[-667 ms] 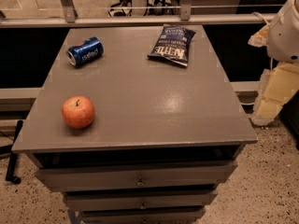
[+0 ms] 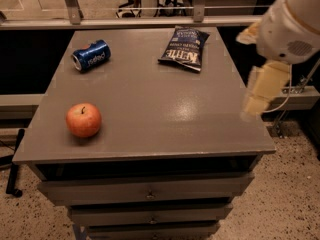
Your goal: Pick pepsi can
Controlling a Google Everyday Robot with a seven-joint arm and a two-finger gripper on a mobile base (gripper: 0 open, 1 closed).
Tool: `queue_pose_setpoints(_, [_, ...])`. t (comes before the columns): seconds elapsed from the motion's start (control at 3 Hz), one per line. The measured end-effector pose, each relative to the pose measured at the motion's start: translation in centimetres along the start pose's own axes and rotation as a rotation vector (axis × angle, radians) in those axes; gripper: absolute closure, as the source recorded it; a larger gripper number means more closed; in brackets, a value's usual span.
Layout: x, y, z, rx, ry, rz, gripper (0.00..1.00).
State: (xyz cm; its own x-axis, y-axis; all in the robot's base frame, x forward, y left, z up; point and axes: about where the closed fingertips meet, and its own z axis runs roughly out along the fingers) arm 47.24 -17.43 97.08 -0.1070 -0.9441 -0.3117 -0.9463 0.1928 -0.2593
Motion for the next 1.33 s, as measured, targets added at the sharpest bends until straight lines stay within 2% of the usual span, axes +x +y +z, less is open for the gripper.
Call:
queue_pose_setpoints(0.33, [-9.3, -4.4, 4.5, -0.017, -0.213, -0.154, 0.0])
queue_pose_setpoints(0.67, [-15.0, -6.8, 6.8, -0.032, -0.328, -0.238, 0.0])
queue_pose_setpoints(1.0, [-15.4, -7.1, 7.1, -0.027, -0.339, -0.243, 0.0])
queue_pose_setpoints(1.33, [-18.2, -9.4, 9.2, 0.009, -0.411, -0.273, 0.0])
